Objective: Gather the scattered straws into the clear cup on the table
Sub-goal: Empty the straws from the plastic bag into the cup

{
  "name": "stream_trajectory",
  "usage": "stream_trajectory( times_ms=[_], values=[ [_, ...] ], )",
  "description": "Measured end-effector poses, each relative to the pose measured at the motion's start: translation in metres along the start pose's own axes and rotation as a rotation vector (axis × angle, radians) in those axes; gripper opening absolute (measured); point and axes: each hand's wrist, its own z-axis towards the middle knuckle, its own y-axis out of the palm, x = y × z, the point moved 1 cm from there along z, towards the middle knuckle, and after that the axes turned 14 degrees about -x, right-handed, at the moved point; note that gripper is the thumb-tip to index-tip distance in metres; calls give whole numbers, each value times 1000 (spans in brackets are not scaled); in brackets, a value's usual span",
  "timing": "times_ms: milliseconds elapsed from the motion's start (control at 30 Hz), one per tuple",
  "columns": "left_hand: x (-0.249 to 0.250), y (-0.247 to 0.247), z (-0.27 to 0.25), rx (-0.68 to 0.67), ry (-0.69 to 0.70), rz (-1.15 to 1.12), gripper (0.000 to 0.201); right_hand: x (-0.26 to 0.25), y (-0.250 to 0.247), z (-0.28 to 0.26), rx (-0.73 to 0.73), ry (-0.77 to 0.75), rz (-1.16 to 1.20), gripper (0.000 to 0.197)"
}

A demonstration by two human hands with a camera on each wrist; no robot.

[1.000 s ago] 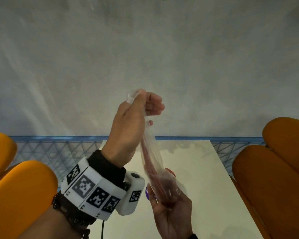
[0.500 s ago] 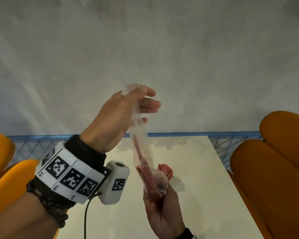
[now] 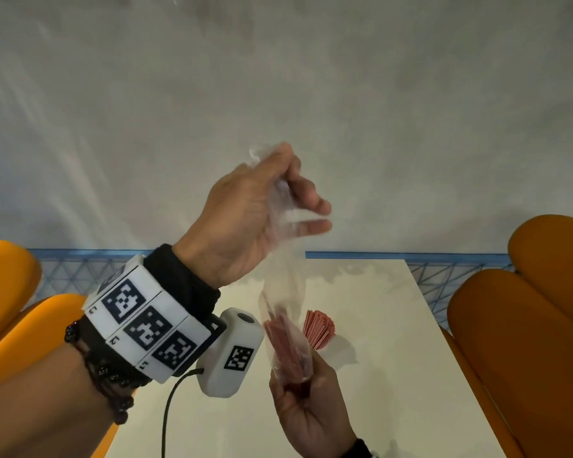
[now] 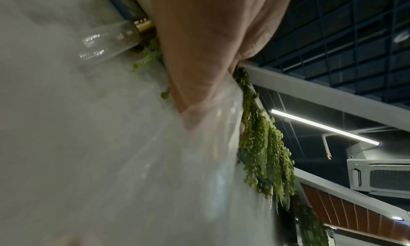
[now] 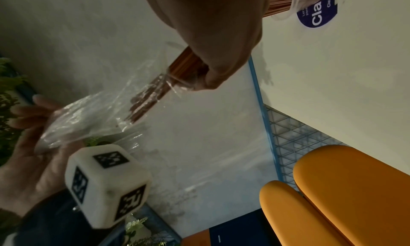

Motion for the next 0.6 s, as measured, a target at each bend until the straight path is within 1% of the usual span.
stream_trajectory(
  times_ms=[100,167,233,267,300,367,400,467,533,567,600],
  values=[
    [-4,0,-3,-12,-31,13,31,-1,0,-1,1,17,1,33],
    [-5,1,-6,-22,-69,96,26,0,-1,-1,14,12,17,34],
    [-5,-1,-10,17,-82,217,20,0,2,-1,16,3,24,34],
    [-6,-2,-13,43,-84,304,19,0,2,-1,6,-2,37,33],
    [-6,-3,-16,62,-90,423,22,0,2,-3,-7,-3,48,32],
    [-10,-4,-23,86,-76,705,39,-1,3,-5,-21,19,29,31],
    [-14,-4,-26,102,-68,847,49,-2,4,-5,-6,17,24,32],
    [-26,0,-36,110,-114,1138,63,-3,5,-6,33,-21,19,32],
    [-44,4,-44,75,-201,1407,61,-2,10,-6,50,-54,-4,28],
    [-55,5,-48,71,-222,1495,58,-2,13,-7,65,-71,-16,27],
    [-65,2,-50,81,-209,1531,55,-2,15,-7,81,-75,-33,28]
  ],
)
